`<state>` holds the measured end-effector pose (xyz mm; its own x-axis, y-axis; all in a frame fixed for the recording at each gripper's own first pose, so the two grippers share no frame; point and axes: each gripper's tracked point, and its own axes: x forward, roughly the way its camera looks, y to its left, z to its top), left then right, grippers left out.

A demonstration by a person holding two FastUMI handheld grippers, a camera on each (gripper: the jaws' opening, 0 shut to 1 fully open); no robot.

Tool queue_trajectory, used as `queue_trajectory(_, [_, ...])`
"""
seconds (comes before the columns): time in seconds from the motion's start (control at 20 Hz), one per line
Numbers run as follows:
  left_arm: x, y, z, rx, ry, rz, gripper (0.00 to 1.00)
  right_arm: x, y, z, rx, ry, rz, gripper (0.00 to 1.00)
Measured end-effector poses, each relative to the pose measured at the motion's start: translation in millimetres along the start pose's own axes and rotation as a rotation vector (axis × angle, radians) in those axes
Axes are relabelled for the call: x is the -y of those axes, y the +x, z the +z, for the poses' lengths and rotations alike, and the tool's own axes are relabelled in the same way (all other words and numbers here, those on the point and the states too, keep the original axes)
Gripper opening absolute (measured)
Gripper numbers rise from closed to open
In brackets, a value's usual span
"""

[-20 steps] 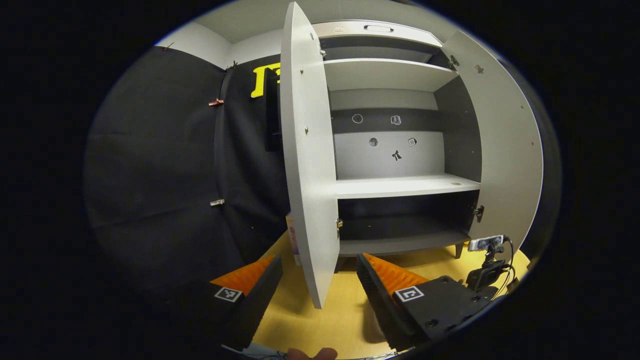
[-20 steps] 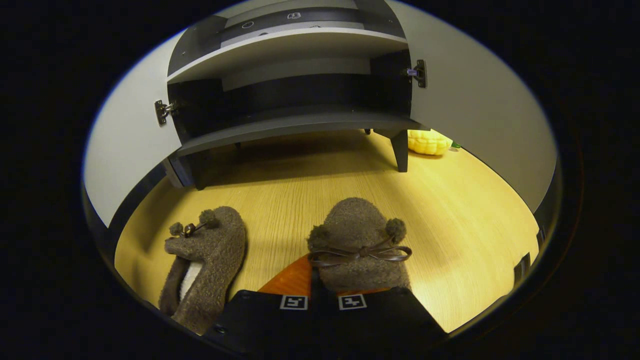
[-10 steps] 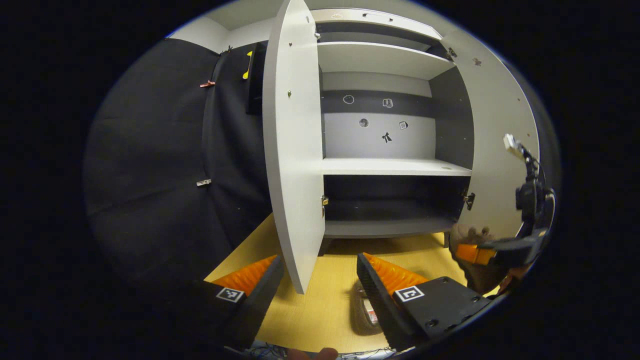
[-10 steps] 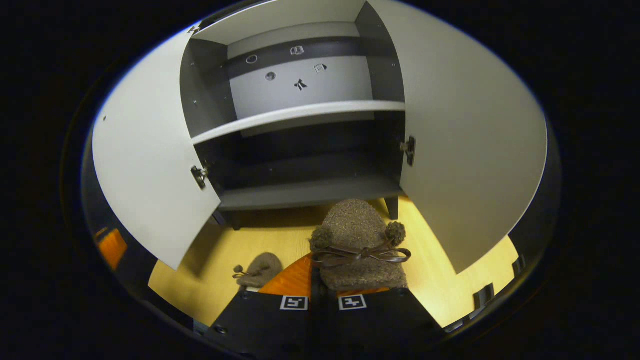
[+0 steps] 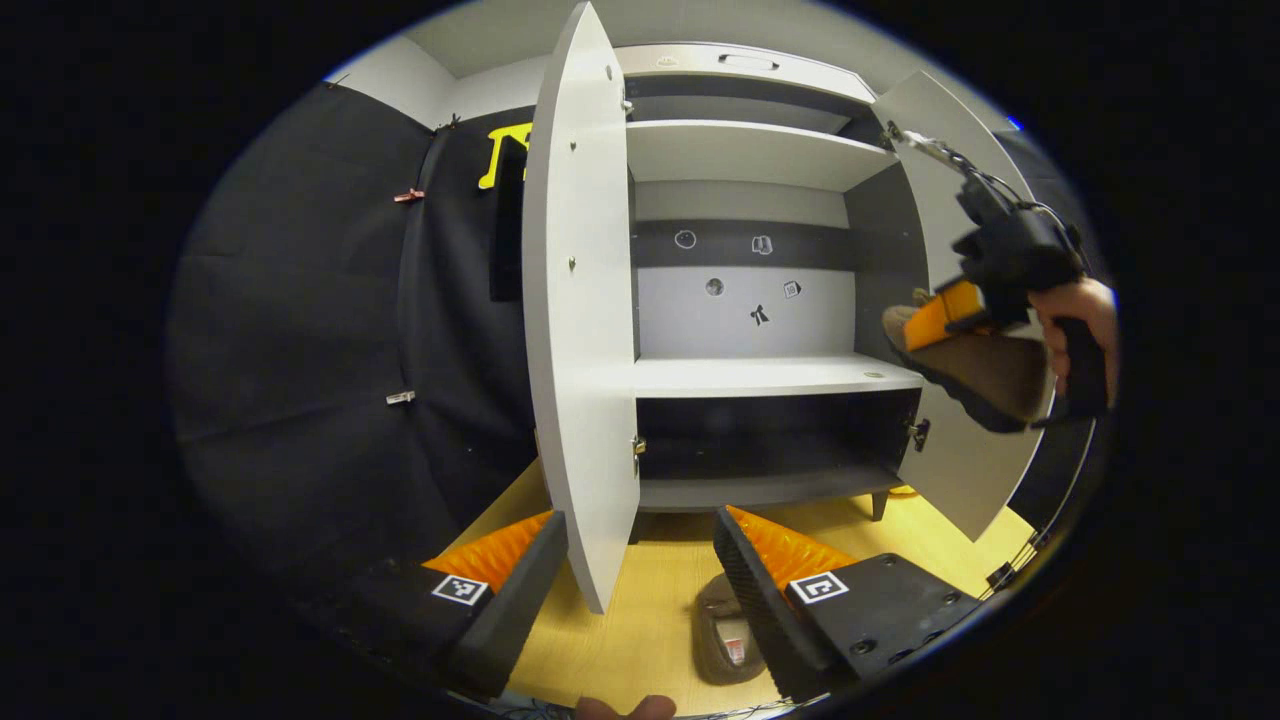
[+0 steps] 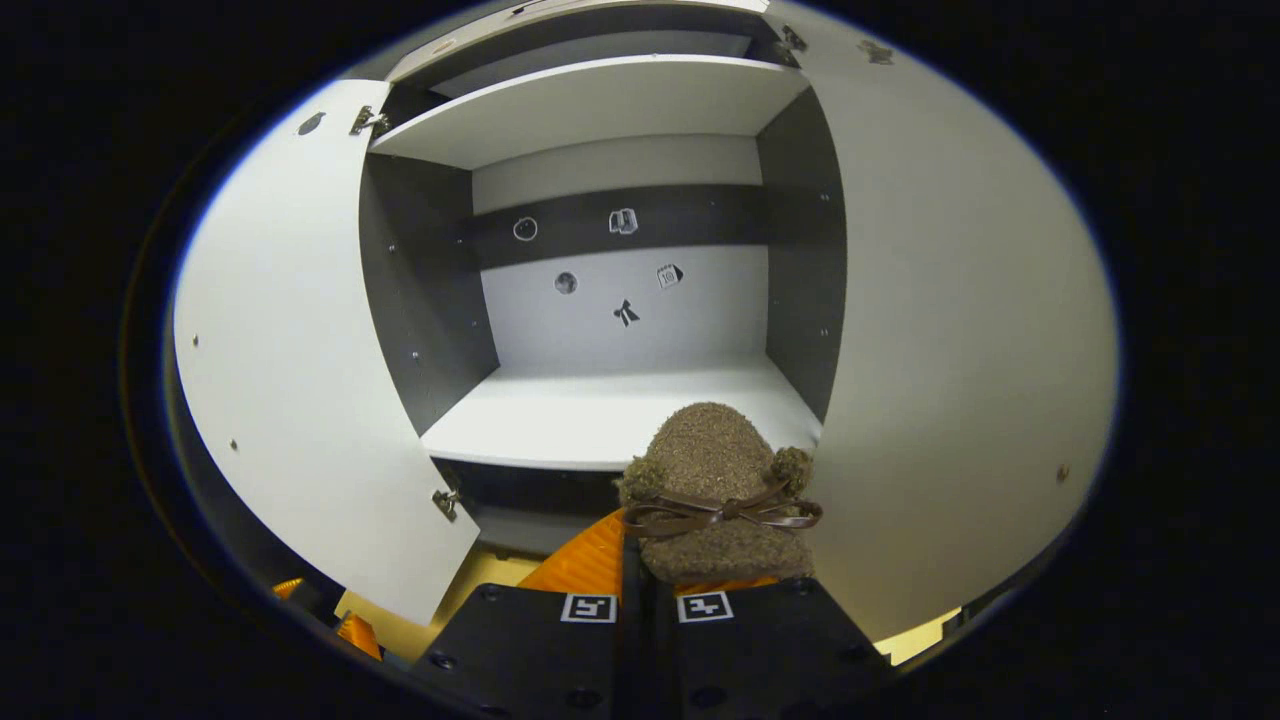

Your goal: Grab one shoe with the right hand and put it into the shoe cabinet, grab the other shoe with the left hand and put it into the shoe cabinet; then close the right door with the right hand and the left door with the left hand.

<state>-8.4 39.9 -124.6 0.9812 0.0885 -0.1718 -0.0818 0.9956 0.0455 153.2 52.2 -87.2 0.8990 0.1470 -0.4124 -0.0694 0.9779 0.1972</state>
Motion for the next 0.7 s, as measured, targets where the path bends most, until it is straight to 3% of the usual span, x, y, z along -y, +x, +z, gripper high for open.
queue_trajectory(0.3, [4.1, -3.4, 24.1, 0.053, 0.048, -0.017, 0.93, -2.4, 86.9, 38.4, -0.023, -0.032, -0.004, 0.07])
queue_trajectory(0.7, [7.3, -7.5, 44.8, 0.065, 0.004, -0.037, 0.94, 17.4, 195.8, 43.5, -0.060, -0.014, -0.082, 0.07])
